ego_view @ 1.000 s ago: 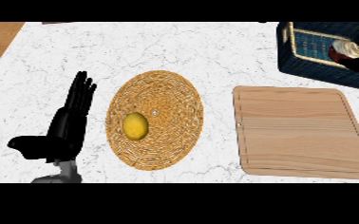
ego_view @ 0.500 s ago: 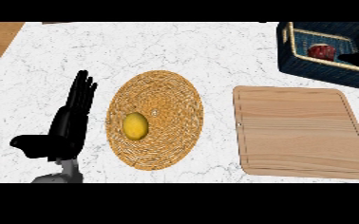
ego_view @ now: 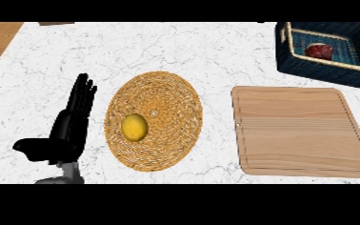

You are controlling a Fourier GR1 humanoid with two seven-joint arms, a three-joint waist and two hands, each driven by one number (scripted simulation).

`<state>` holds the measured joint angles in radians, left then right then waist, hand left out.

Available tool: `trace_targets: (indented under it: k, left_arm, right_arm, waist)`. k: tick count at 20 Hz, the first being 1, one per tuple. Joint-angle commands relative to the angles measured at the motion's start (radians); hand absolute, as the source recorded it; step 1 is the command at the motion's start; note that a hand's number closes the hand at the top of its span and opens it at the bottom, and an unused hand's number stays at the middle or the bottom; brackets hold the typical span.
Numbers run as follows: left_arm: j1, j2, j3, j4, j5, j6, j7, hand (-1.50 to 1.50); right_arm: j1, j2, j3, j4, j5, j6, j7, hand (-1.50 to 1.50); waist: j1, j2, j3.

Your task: Pick the cupcake from the cutting board and place it in the basket

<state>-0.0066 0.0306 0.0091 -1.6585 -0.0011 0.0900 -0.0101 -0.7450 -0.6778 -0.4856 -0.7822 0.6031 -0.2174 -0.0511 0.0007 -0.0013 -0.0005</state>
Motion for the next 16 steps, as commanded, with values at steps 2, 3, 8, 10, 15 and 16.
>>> trace_targets:
  k: [2,3,8,10,15,16]
  left_arm:
    - [0.018,-0.016,-0.019,-0.041,-0.016,0.022,0.026,0.0]
    - [-0.009,-0.001,-0.001,-0.001,0.0,-0.001,0.001,0.0]
    - [0.05,0.011,-0.002,-0.076,0.02,-0.021,0.018,0.0]
    - [0.01,-0.002,-0.012,-0.054,-0.016,0.017,0.049,0.0]
    - [0.049,-0.001,-0.011,-0.039,-0.008,-0.001,0.008,0.0]
    - [-0.018,0.021,0.032,-0.018,0.019,-0.009,0.022,0.0]
  right_arm:
    - [0.058,-0.052,-0.045,-0.07,-0.034,-0.016,0.07,-1.5]
    - [0.053,-0.087,-0.086,-0.024,-0.063,-0.013,0.035,-1.5]
    - [0.077,-0.172,-0.205,-0.031,-0.196,0.063,0.017,-1.5]
    - [0.138,-0.205,-0.218,-0.1,-0.252,0.175,0.012,-1.5]
    - [0.21,-0.29,-0.296,-0.06,-0.358,0.298,-0.079,-1.5]
    - [0.254,-0.201,-0.302,-0.095,-0.383,0.261,-0.113,-1.5]
  waist:
    - [-0.002,-0.001,0.0]
    - [-0.001,0.001,0.001]
    - [0.0,-0.001,0.001]
    - [-0.011,-0.003,0.0]
    - [-0.004,0.0,0.001]
    - [-0.006,0.0,0.001]
